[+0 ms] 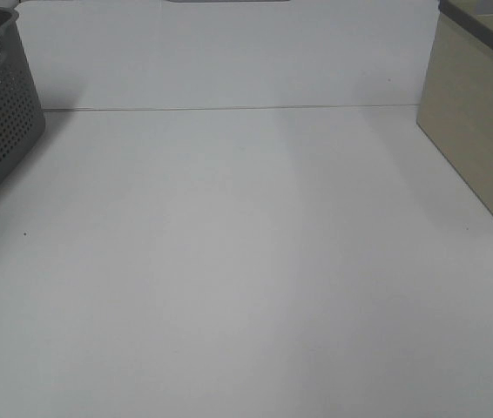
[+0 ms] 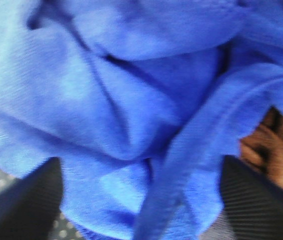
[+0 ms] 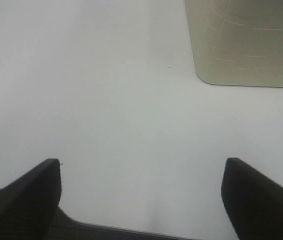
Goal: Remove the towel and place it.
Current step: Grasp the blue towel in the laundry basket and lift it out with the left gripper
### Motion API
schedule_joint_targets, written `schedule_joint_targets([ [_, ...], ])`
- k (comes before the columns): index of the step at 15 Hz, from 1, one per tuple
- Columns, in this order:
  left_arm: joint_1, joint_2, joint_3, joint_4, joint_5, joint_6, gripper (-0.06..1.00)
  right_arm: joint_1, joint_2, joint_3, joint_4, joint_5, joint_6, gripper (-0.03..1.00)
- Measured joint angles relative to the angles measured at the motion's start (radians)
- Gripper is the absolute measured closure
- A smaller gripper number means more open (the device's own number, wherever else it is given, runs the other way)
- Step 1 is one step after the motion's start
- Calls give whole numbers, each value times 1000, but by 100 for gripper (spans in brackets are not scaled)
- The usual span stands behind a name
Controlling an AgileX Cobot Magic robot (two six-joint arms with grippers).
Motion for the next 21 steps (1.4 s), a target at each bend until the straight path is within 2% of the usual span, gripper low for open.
schedule_joint_targets([
  [2,0,0,0,-3,6,1,42,0,0,0,0,0,0,12],
  [4,0,0,-1,-7,8,1,56,0,0,0,0,0,0,12],
  [8,0,0,0,-8,22,1,60,0,0,0,0,0,0,12],
  [10,0,0,0,37,22,3,85,0,0,0,0,0,0,12],
  [11,0,0,0,64,22,5,93,0,0,0,0,0,0,12],
  [13,0,0,0,91,22,6,94,0,0,0,0,0,0,12],
  [18,0,-63,-11,100,58,8,94,0,0,0,0,0,0,12],
  [21,-21,-196,-17,30,108,-7,94,0,0,0,0,0,0,12],
])
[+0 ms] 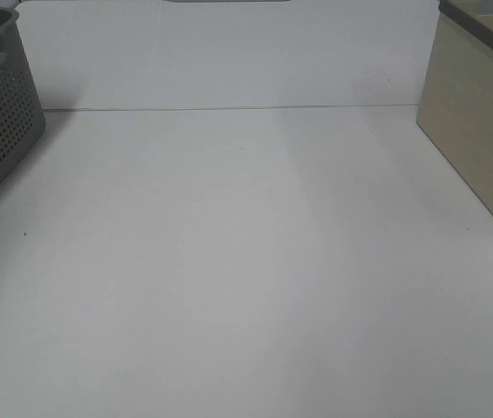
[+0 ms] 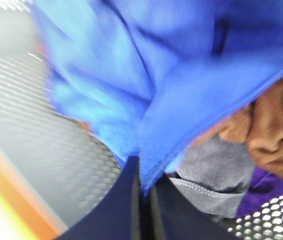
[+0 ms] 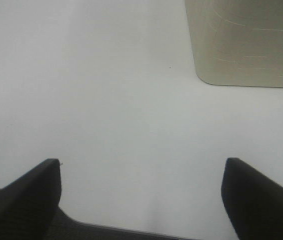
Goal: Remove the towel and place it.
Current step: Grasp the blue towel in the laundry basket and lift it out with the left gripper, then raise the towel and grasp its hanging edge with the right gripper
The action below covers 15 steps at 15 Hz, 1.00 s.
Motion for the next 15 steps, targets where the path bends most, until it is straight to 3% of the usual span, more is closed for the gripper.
schedule_joint_targets([
  [4,-83,-149,0,-36,-14,0,94,0,0,0,0,0,0,12],
  [9,-199,-338,0,-1,-57,-69,94,0,0,0,0,0,0,12],
  [15,-384,-535,-1,-2,-58,-71,94,0,0,0,0,0,0,12],
])
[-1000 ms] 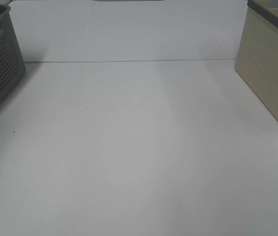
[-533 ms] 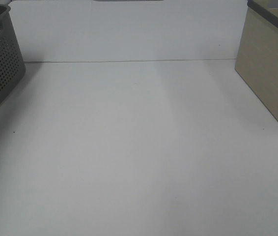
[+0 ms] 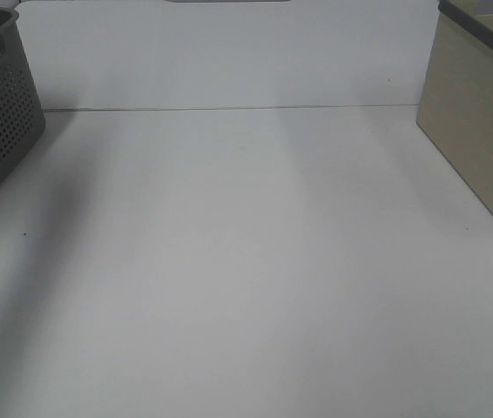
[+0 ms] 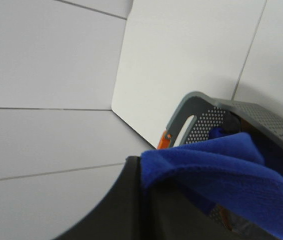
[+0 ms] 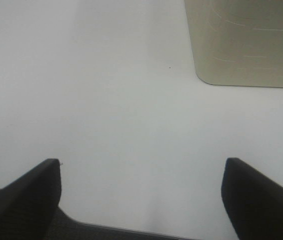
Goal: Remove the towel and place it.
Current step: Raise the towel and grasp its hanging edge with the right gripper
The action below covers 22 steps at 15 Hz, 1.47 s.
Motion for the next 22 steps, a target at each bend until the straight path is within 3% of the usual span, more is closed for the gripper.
schedule_joint_targets([
  [3,-109,-72,0,0,43,0,94,0,0,0,0,0,0,12],
  [6,-172,-88,0,-11,168,0,94,0,0,0,4,0,0,12],
  [9,-176,-88,0,-61,195,0,94,0,73,-20,152,-72,-97,12],
  [12,-176,-88,0,-132,195,0,94,0,232,-23,493,-266,-397,12],
  [13,-176,-88,0,-152,195,0,94,0,268,-23,555,-281,-457,12],
  [16,-183,-88,0,-197,195,0,94,0,490,-23,903,-302,-852,12],
  [17,-219,-88,0,-202,195,6,94,0,652,-23,1164,-294,-1139,12],
  [18,-241,-88,0,-202,195,19,94,0,743,-23,1271,-265,-1284,12],
  [22,-304,-88,0,-207,195,39,94,0,1062,-25,1534,-82,-1669,12],
])
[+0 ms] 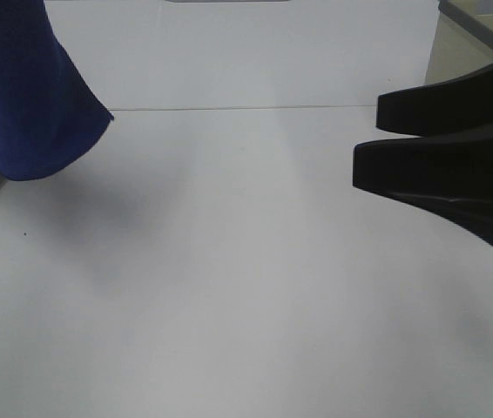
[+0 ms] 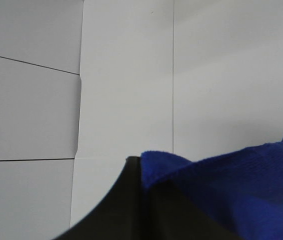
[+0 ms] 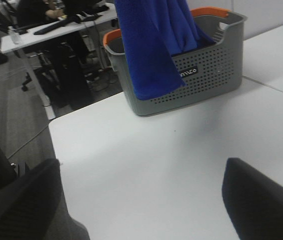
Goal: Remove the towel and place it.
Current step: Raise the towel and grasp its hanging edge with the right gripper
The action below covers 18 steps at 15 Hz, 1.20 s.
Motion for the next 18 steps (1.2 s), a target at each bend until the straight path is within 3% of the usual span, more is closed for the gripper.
schedule_joint_targets([
  [3,-38,0,0,-35,0,2,94,0,269,-16,109,88,-205,12],
  [6,-61,0,0,-61,1,3,94,6,440,-89,118,173,-273,12],
  [7,-69,0,0,-92,3,3,94,68,525,-192,132,180,-280,12],
  [11,-69,0,0,-109,3,3,94,253,646,-416,132,187,-239,12],
  [14,-69,0,0,-116,4,3,94,325,714,-549,127,183,-173,12],
  [18,-69,0,0,-142,4,3,94,400,818,-677,36,152,-80,12],
])
